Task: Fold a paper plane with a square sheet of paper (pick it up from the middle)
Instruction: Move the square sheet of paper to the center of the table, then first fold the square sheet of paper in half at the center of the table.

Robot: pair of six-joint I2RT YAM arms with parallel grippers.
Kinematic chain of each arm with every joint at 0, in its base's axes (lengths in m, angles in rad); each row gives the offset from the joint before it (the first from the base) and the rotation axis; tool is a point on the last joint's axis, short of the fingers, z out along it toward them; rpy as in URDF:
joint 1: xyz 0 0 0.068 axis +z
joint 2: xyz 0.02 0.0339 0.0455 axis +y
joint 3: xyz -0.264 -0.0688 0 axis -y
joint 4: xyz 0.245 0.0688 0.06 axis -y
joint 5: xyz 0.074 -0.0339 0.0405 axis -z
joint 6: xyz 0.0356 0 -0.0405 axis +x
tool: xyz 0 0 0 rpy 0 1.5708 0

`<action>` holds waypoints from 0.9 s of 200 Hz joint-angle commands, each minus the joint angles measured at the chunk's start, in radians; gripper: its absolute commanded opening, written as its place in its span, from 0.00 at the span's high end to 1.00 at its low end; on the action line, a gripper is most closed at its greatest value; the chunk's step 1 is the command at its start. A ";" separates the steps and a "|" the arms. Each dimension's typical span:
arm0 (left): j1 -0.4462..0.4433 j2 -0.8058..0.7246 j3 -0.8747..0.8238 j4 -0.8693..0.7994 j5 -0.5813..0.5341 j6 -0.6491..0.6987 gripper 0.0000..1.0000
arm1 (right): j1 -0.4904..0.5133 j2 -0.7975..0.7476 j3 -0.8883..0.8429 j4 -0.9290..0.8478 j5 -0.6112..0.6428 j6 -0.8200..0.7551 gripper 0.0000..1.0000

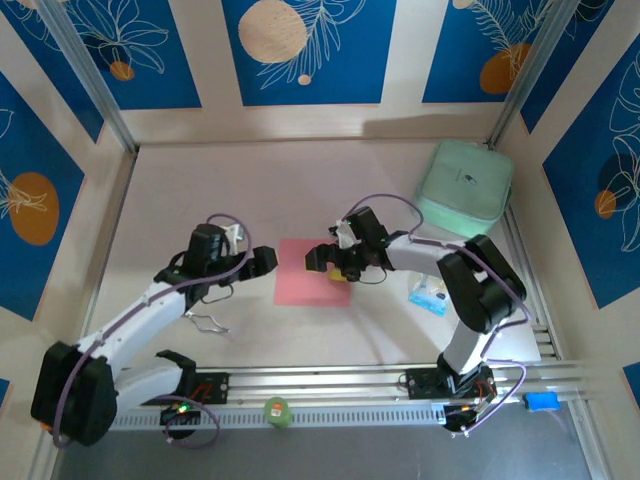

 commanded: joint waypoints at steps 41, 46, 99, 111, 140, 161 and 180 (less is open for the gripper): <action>-0.210 0.289 0.288 -0.293 -0.205 -0.041 0.25 | -0.204 -0.316 -0.185 -0.021 0.190 0.142 0.01; -0.229 0.317 0.315 -0.311 -0.219 -0.042 0.25 | -0.221 -0.334 -0.193 -0.024 0.186 0.127 0.01; -0.368 0.644 0.627 -0.556 -0.368 -0.033 0.23 | -0.238 -0.386 -0.144 -0.148 0.221 0.002 0.00; -0.382 0.695 0.683 -0.595 -0.373 -0.032 0.20 | -0.238 -0.396 -0.161 -0.137 0.234 0.015 0.01; -0.396 0.769 0.753 -0.628 -0.372 -0.021 0.13 | -0.242 -0.405 -0.188 -0.120 0.248 0.036 0.01; -0.397 0.813 0.797 -0.653 -0.383 0.004 0.09 | -0.249 -0.397 -0.188 -0.121 0.235 0.028 0.01; -0.396 0.857 0.850 -0.694 -0.413 0.040 0.05 | -0.265 -0.390 -0.195 -0.111 0.214 0.036 0.01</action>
